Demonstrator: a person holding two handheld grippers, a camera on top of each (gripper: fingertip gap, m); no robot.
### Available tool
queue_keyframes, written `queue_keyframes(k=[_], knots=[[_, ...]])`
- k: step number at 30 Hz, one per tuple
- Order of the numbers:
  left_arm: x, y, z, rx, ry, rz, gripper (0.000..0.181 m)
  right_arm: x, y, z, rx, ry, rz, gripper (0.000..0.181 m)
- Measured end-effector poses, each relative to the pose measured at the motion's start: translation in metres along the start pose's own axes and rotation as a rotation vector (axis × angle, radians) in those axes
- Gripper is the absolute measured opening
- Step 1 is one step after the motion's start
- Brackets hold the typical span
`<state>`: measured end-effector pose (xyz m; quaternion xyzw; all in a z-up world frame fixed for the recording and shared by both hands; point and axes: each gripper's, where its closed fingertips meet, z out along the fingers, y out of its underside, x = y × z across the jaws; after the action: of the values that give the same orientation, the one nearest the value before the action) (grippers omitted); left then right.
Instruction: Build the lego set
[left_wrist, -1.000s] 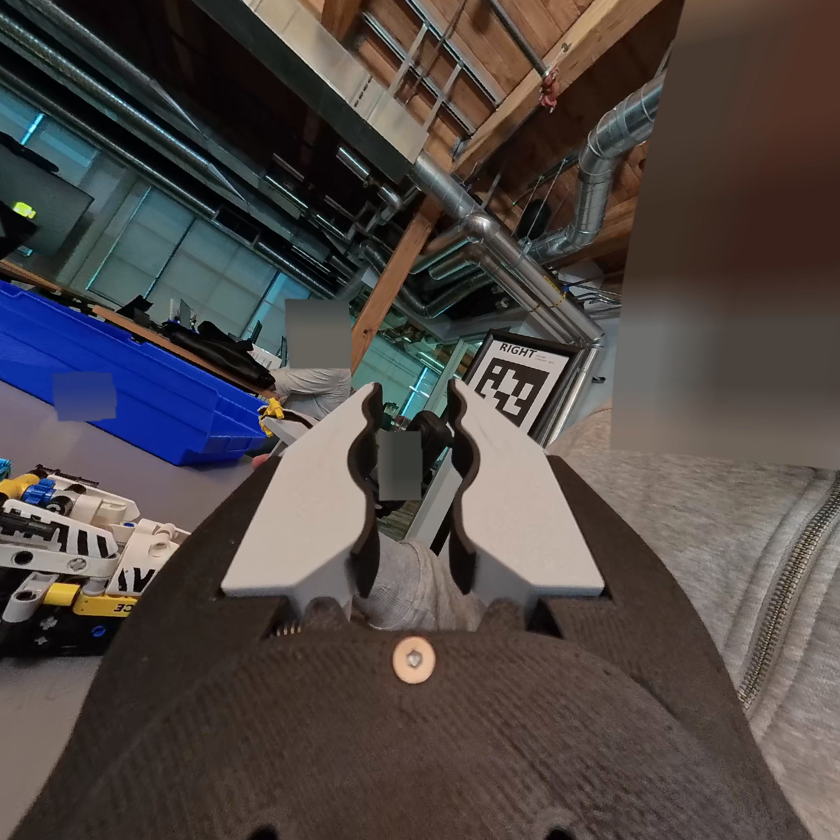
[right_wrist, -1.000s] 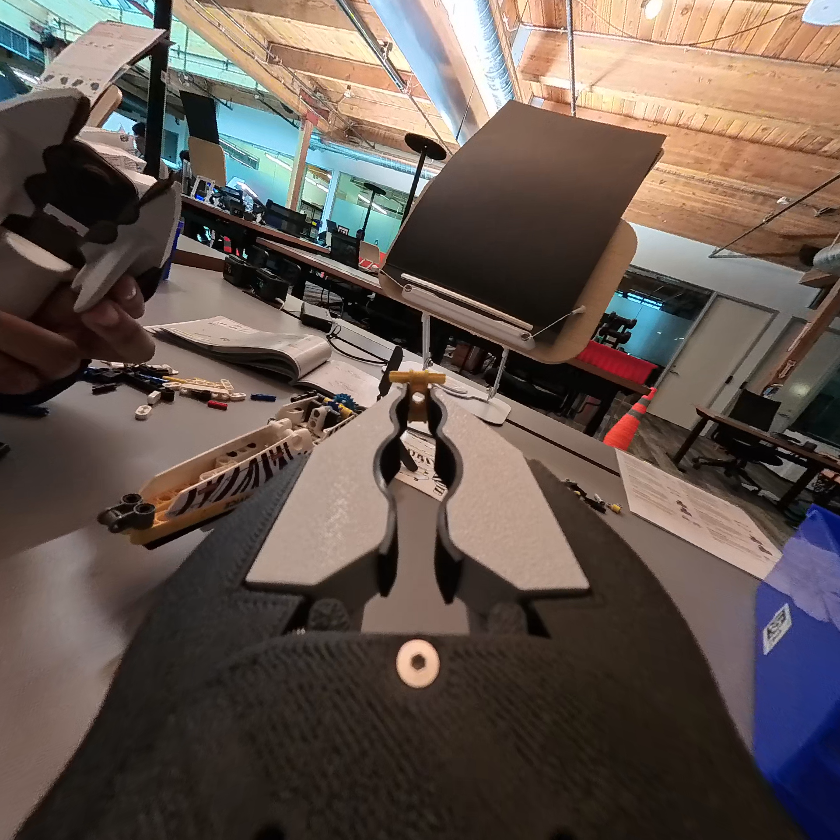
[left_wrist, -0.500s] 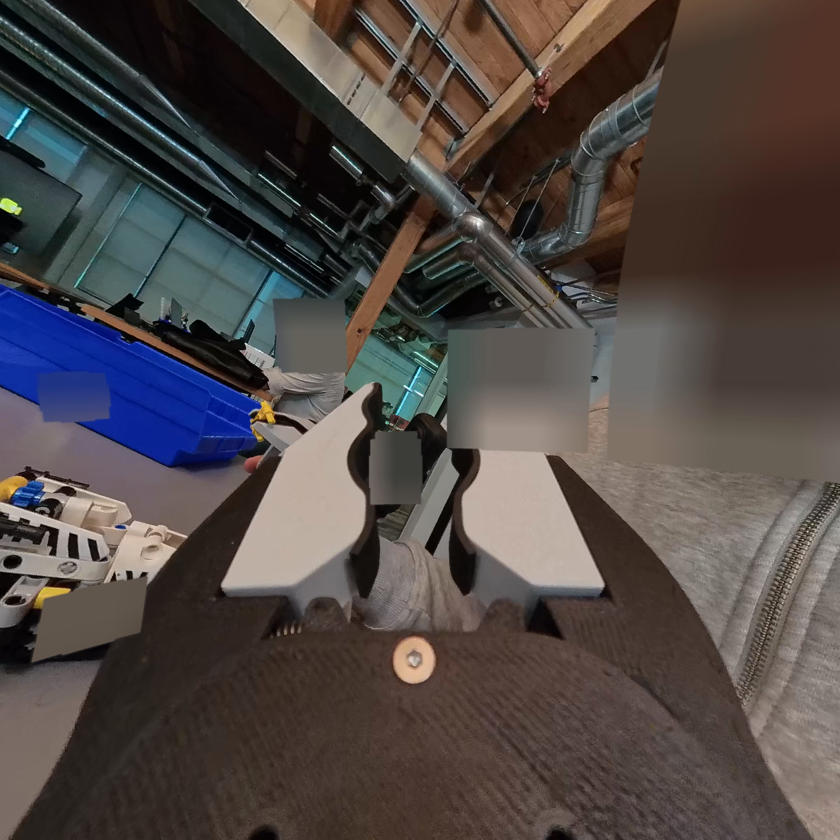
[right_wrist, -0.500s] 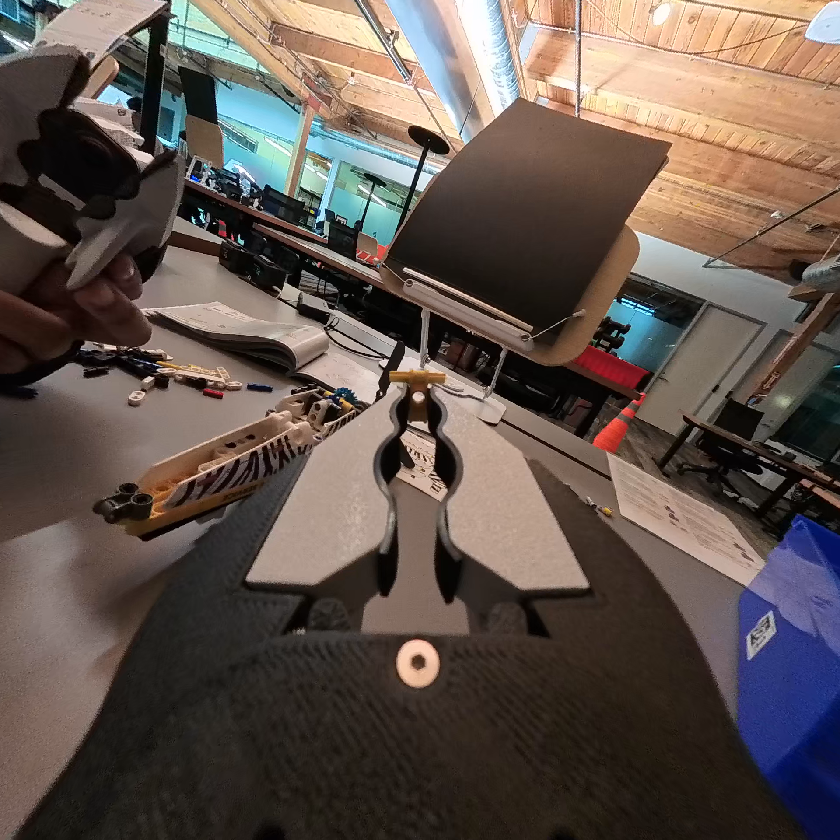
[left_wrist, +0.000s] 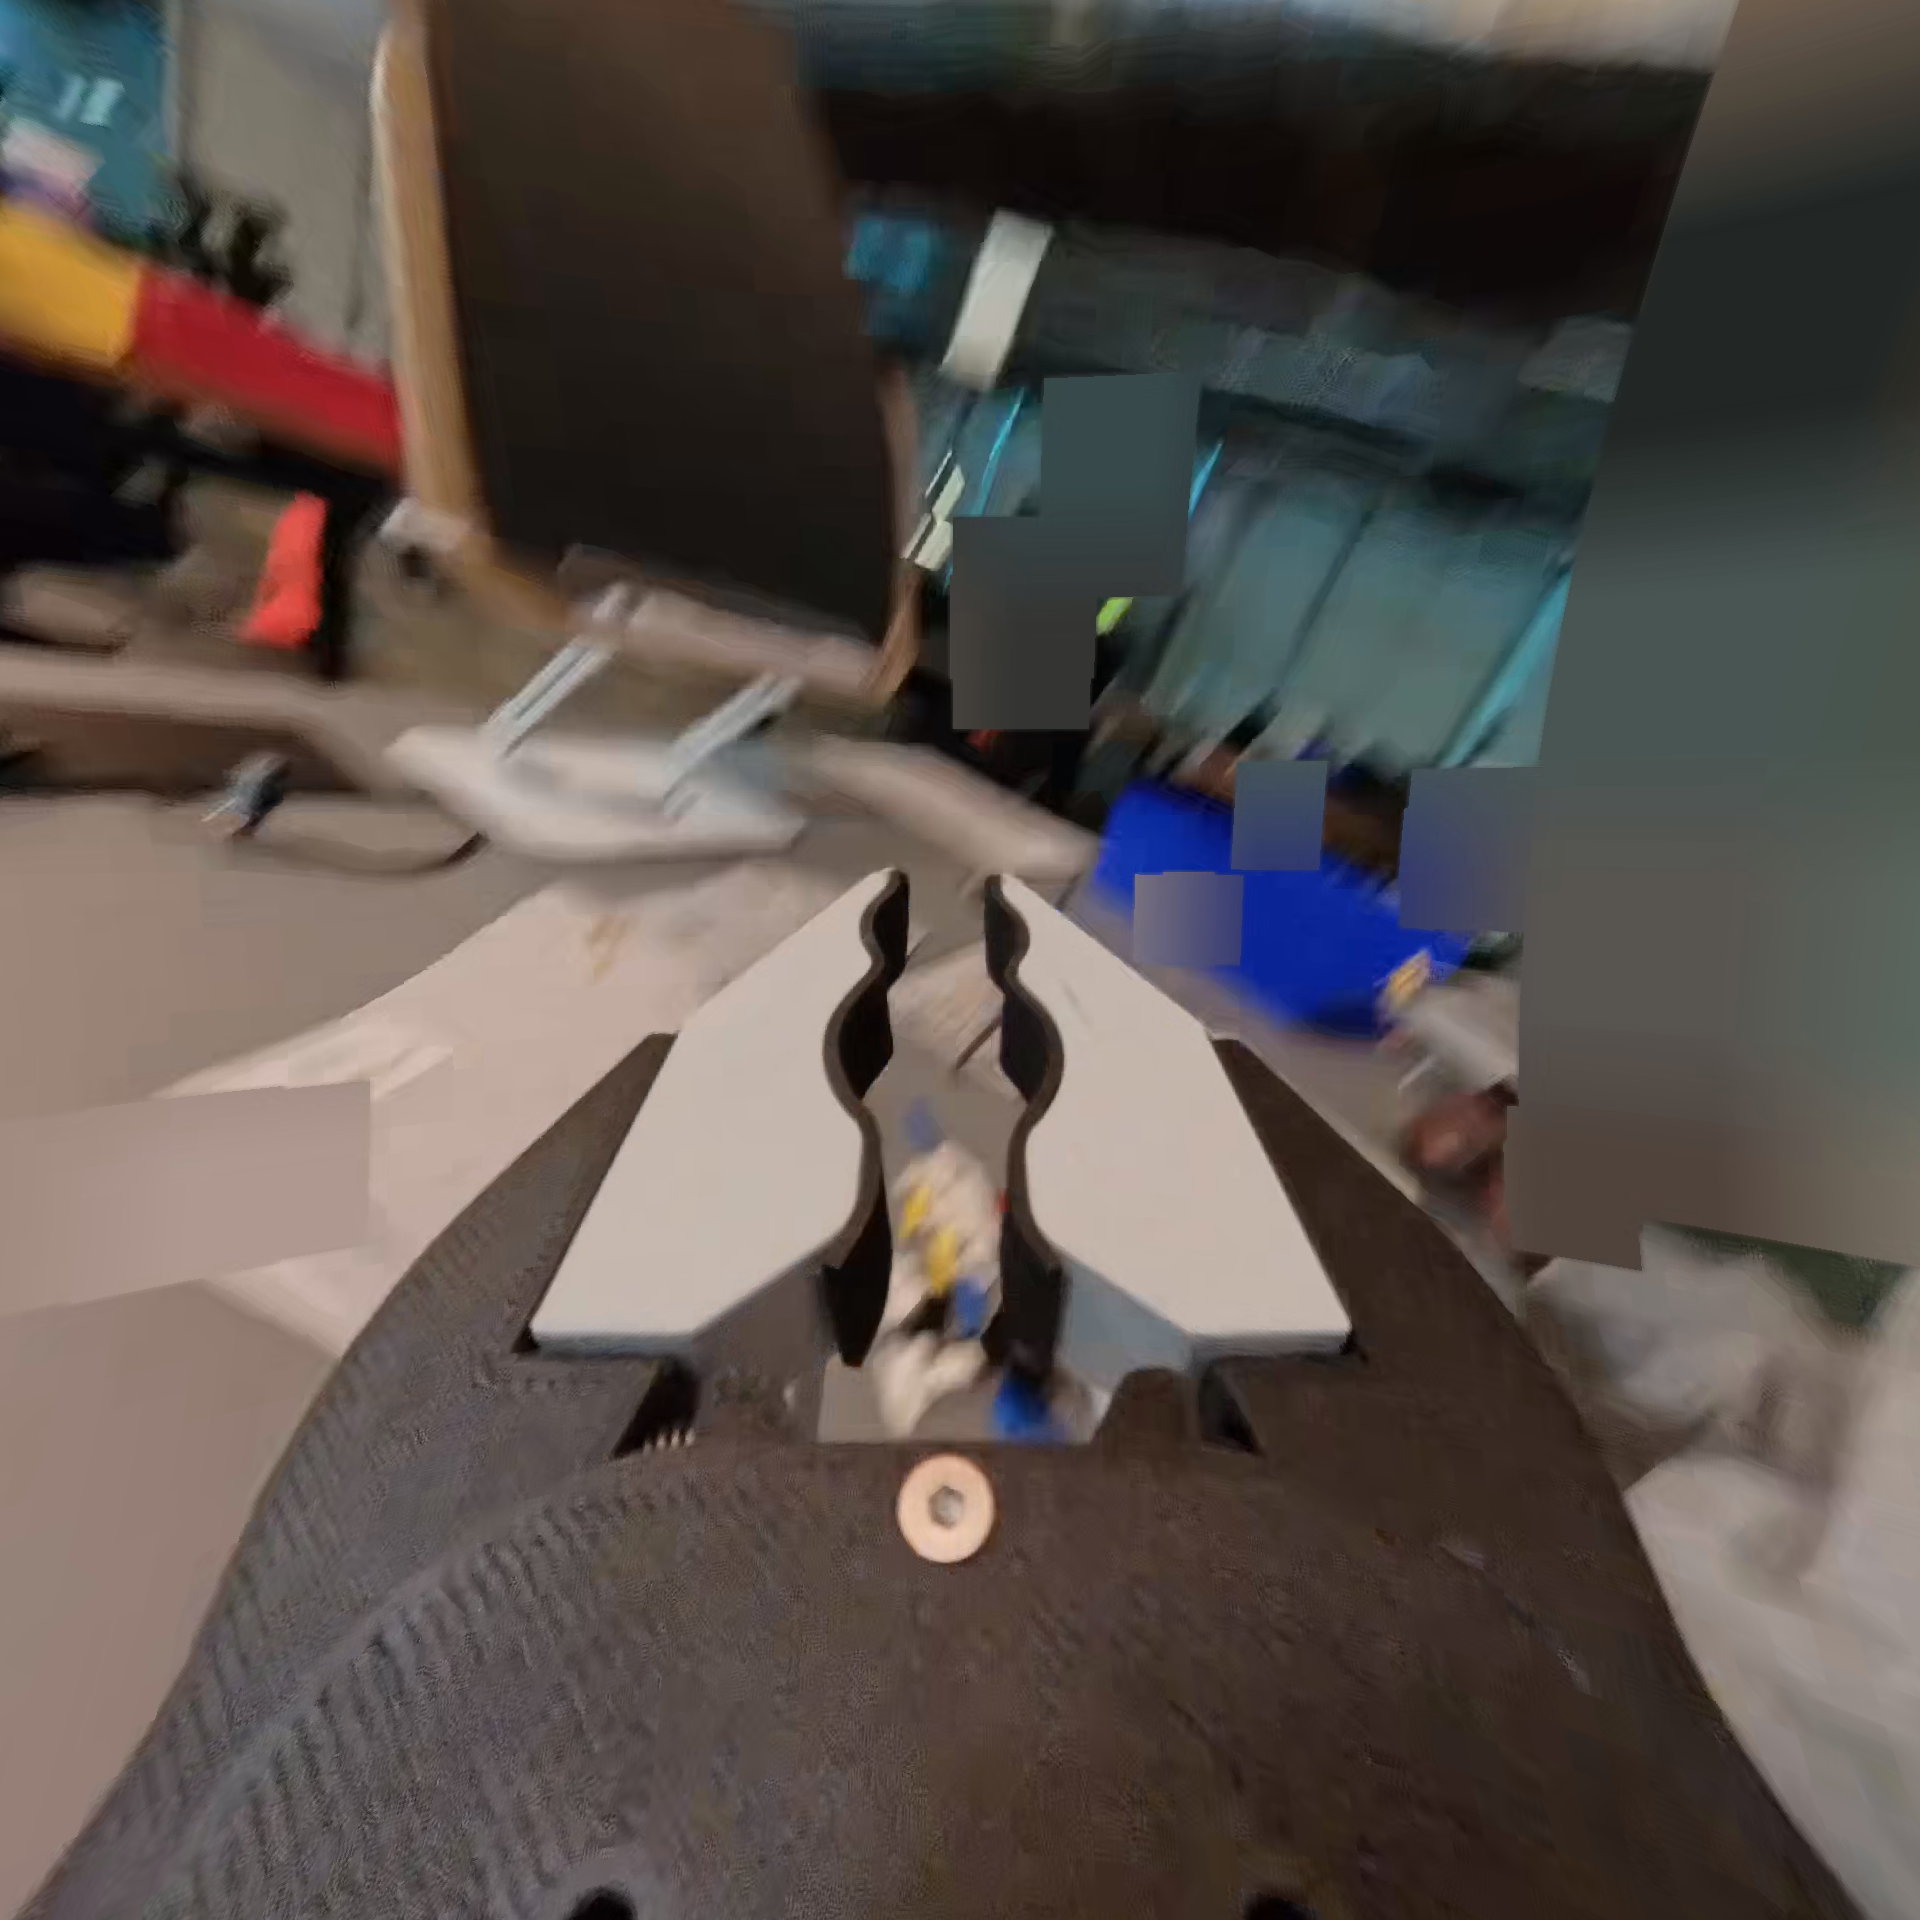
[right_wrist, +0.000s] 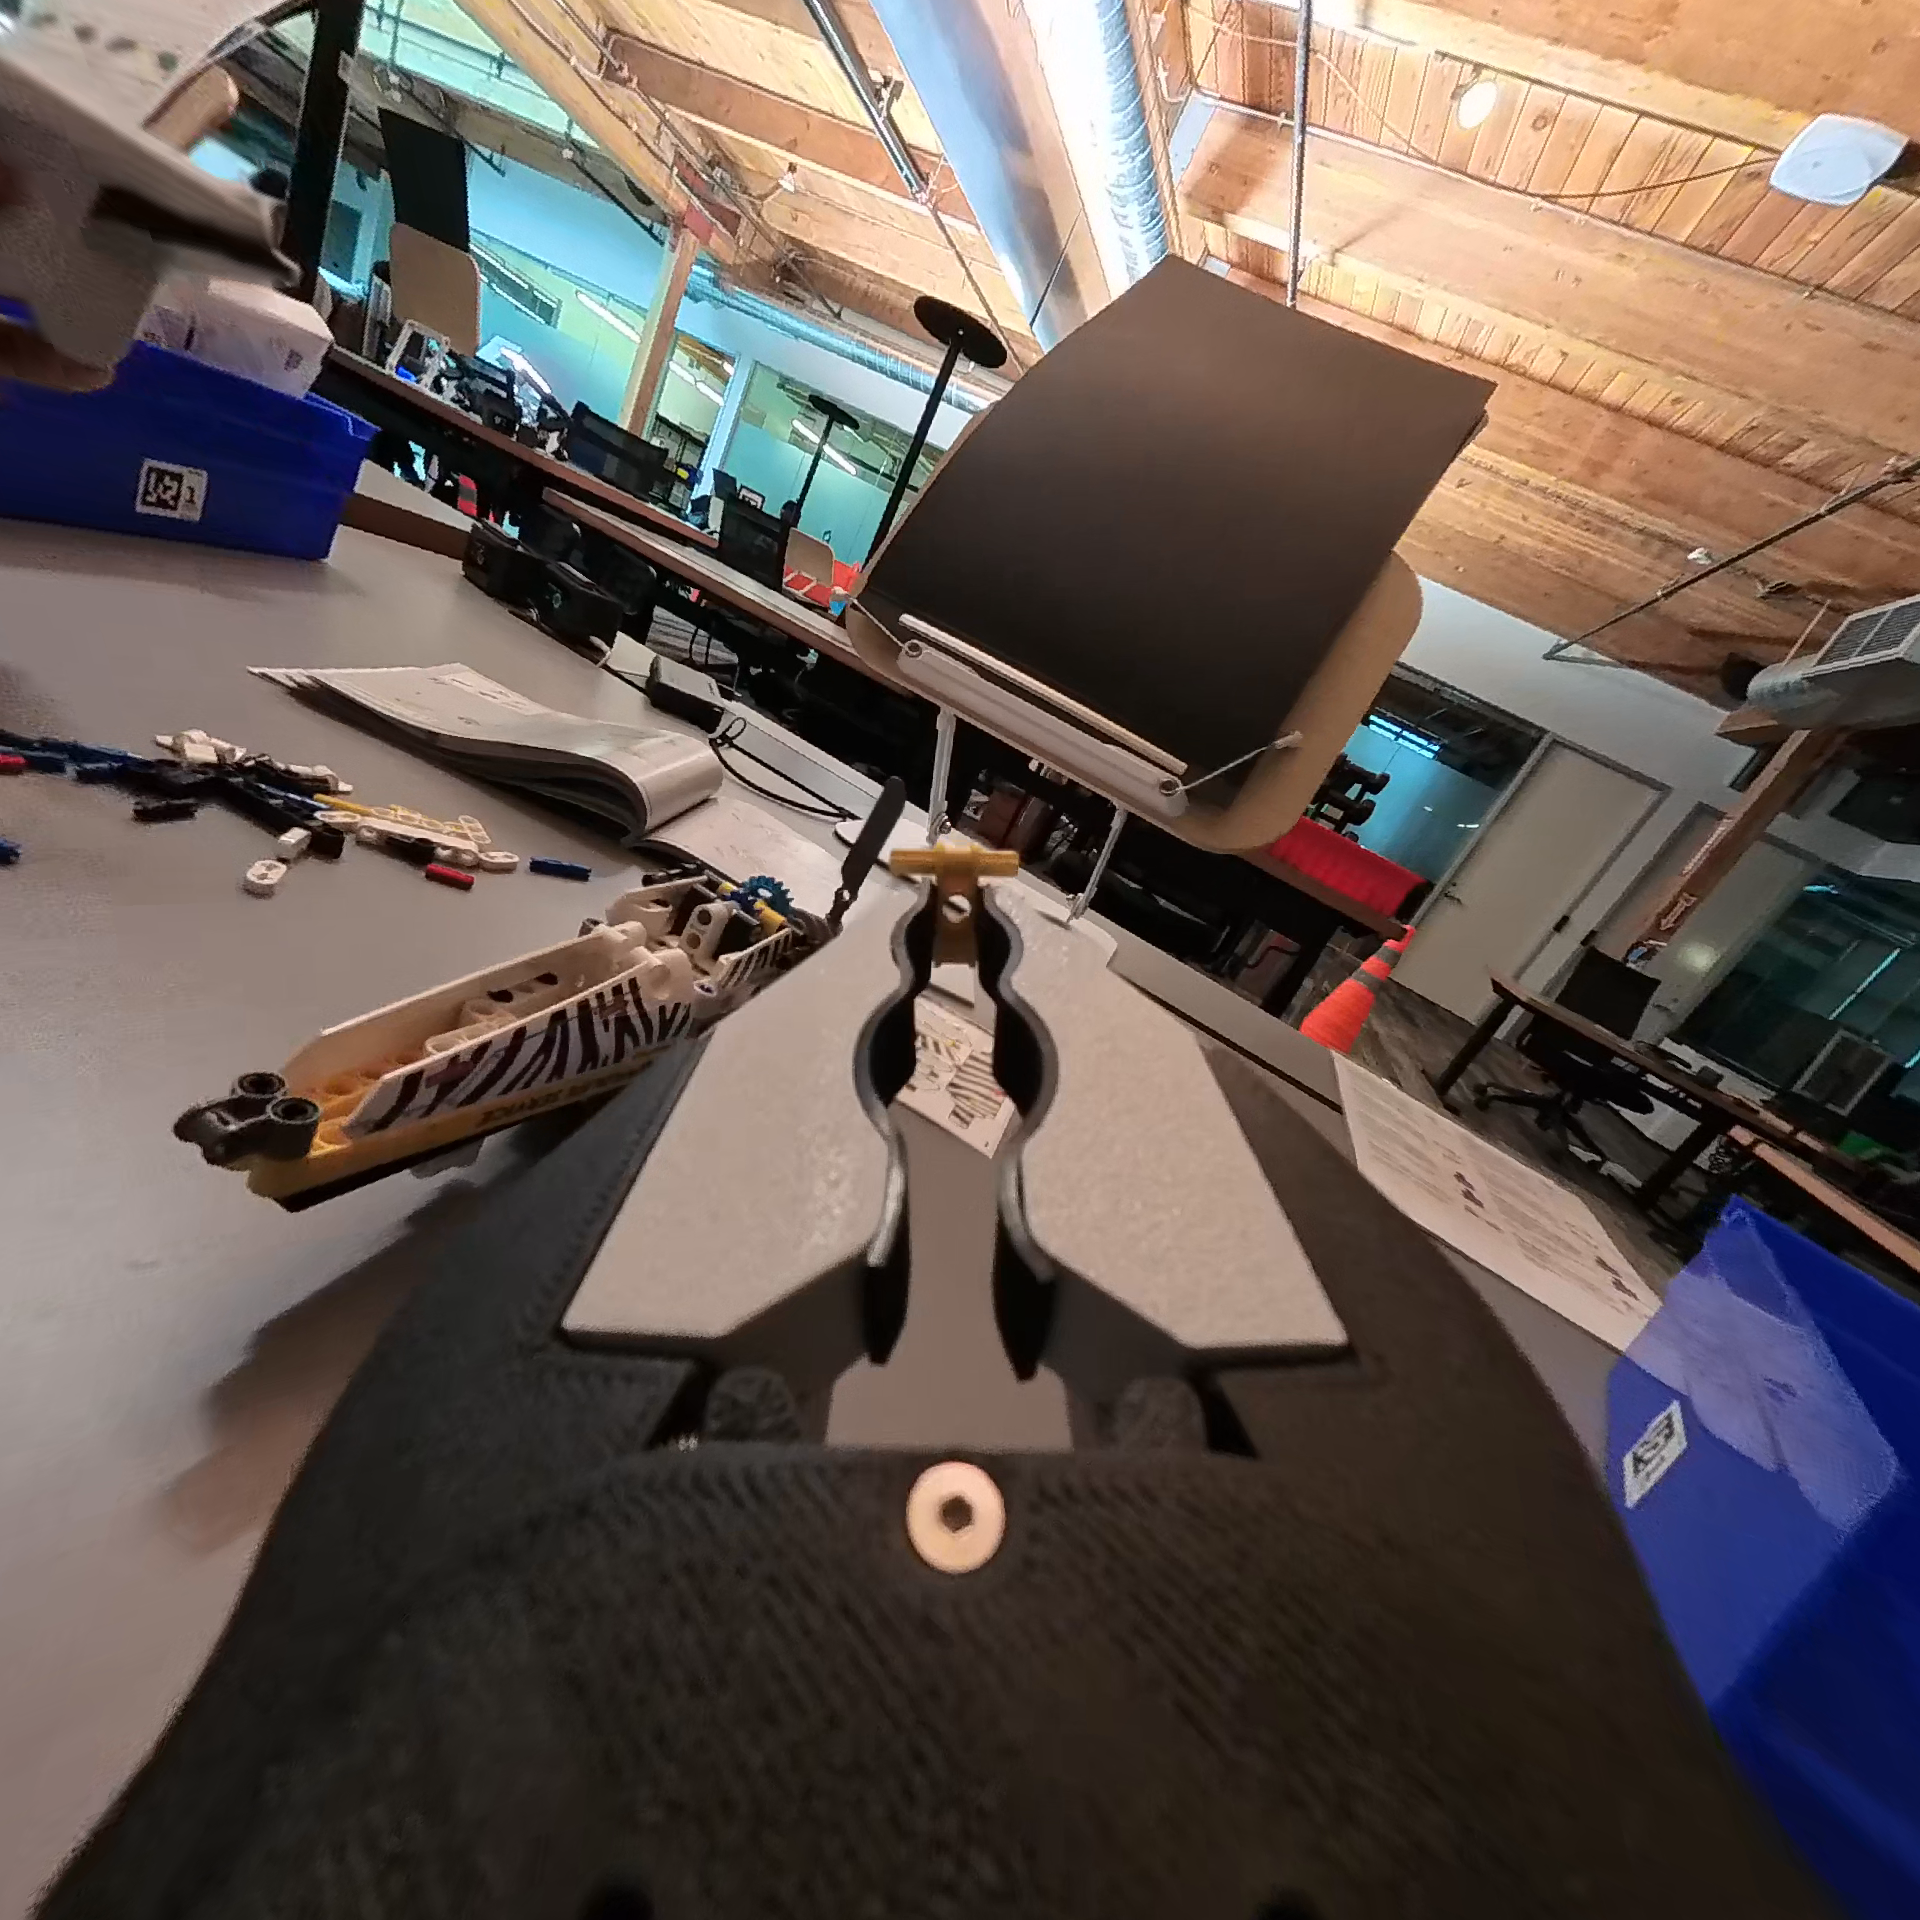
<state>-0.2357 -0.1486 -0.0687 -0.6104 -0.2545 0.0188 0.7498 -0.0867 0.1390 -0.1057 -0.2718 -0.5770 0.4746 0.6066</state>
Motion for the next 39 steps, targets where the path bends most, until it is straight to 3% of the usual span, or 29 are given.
queue_keyframes(k=[1,3,6,10,18,24,31,39], knots=[[-0.013,0.016,-0.002,-0.143,-0.085,0.059,0.005,-0.001,0.001,0.000,-0.004,-0.002,-0.006,0.004],[-0.029,0.046,-0.009,-0.384,-0.188,0.146,0.002,-0.002,0.001,0.001,-0.010,0.000,-0.017,0.004],[-0.026,0.084,-0.014,-0.594,-0.150,0.102,0.006,-0.002,0.002,0.001,-0.016,0.003,-0.027,0.004],[-0.012,0.107,-0.006,-0.671,-0.042,0.023,0.013,-0.004,0.001,0.000,-0.013,0.002,-0.038,0.004],[-0.020,0.146,-0.005,-0.831,-0.075,0.053,0.022,-0.009,0.000,-0.002,-0.007,-0.008,-0.079,0.005],[-0.020,0.153,-0.004,-0.862,-0.075,0.077,0.026,-0.010,-0.001,-0.003,0.002,-0.005,-0.086,0.004],[-0.006,0.131,0.025,-0.645,-0.005,0.063,0.023,-0.011,-0.001,-0.004,0.001,-0.007,-0.095,0.004],[0.002,0.148,0.038,-0.717,-0.015,0.095,0.022,-0.012,0.000,-0.004,-0.003,-0.004,-0.105,0.004]])
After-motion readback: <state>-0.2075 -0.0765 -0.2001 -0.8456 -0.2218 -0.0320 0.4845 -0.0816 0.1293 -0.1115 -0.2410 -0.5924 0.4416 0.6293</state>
